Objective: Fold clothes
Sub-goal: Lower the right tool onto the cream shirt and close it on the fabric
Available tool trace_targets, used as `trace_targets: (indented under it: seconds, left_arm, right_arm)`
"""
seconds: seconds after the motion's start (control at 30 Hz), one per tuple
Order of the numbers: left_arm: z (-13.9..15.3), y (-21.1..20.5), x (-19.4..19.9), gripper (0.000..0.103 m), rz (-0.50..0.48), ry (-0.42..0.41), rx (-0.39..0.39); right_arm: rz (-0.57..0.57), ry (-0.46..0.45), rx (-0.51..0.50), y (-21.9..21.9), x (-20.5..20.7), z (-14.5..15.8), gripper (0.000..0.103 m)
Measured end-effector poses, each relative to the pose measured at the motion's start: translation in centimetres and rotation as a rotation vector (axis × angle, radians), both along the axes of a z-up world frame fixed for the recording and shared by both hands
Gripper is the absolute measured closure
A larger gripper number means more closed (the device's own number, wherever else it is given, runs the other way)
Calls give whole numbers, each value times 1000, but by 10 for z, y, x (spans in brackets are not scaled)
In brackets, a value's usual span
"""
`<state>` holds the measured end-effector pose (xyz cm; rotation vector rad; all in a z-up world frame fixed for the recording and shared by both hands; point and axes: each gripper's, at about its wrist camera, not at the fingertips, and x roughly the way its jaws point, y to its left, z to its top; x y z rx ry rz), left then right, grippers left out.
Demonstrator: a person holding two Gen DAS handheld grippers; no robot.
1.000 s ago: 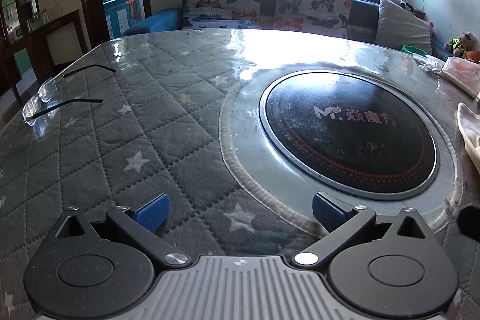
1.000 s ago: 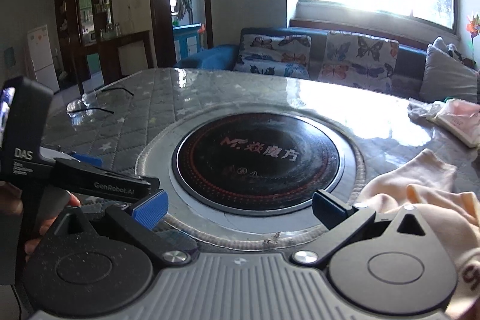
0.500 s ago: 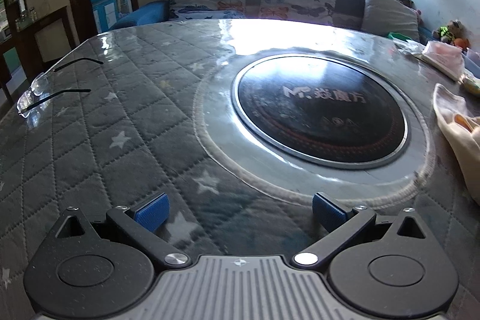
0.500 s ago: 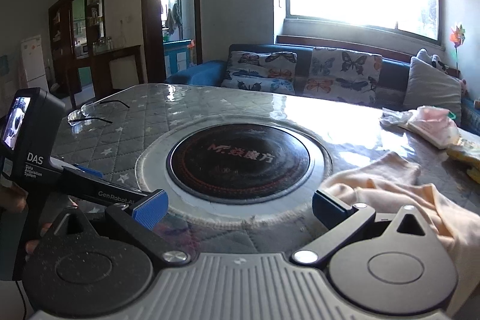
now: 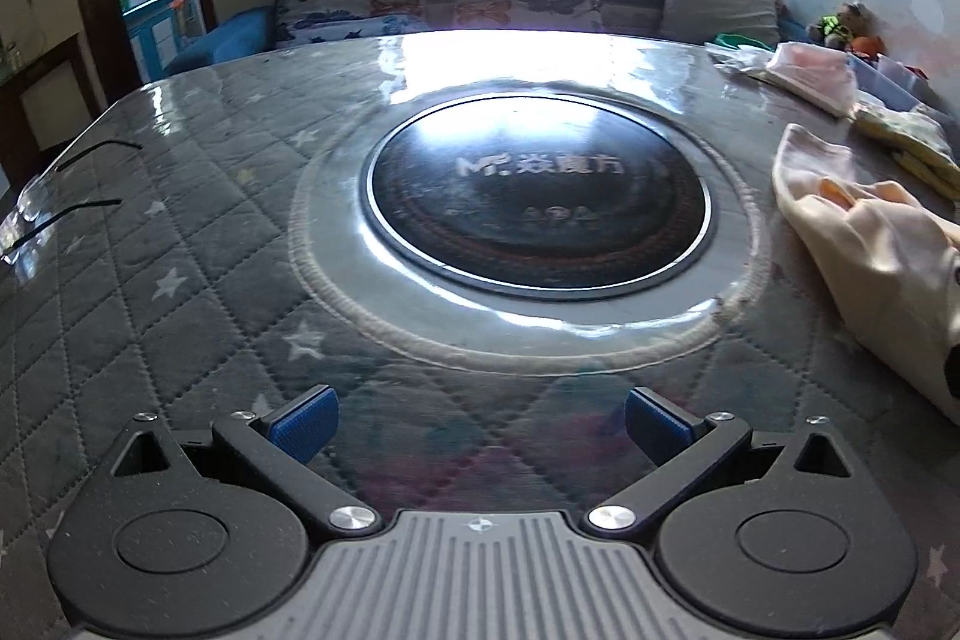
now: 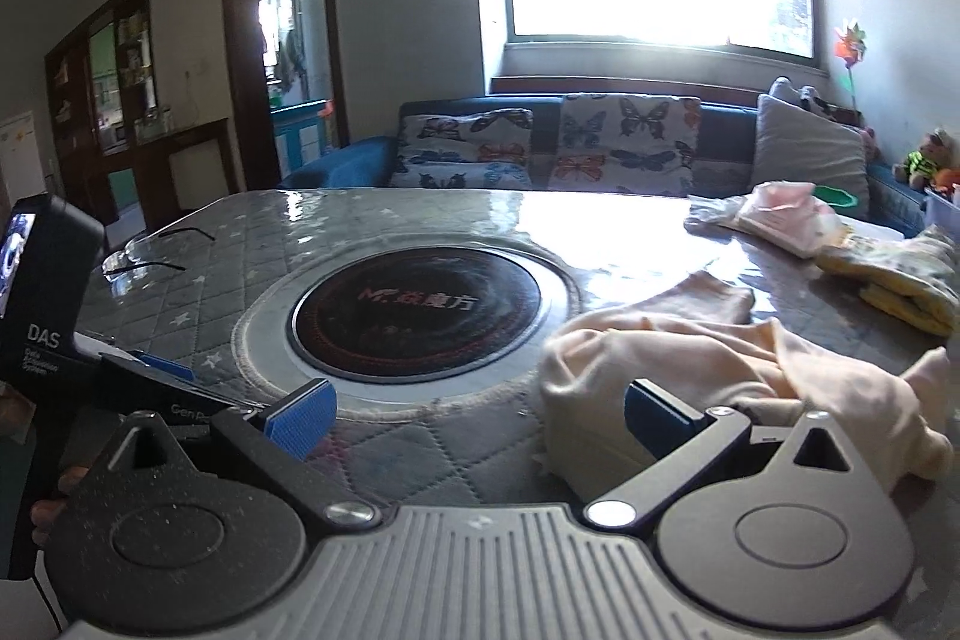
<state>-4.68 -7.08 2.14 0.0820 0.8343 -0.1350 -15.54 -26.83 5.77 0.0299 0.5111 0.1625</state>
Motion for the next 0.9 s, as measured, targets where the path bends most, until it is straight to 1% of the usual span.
trace_targets:
  seconds: [0.47,0.67,0.9]
  left_arm:
    - [11,-31,-3,0,-100,-3,-10]
    - [20,-46,0,0,-144,-27,-11]
    - [28,-64,6,0,-185,-33,-19]
  right_arm:
    - [-91,-9,-16,-33,-11,8,0]
    - [-124,5,-16,-44,-15,8,0]
    - [-159,21,-15,-57,-18,8,0]
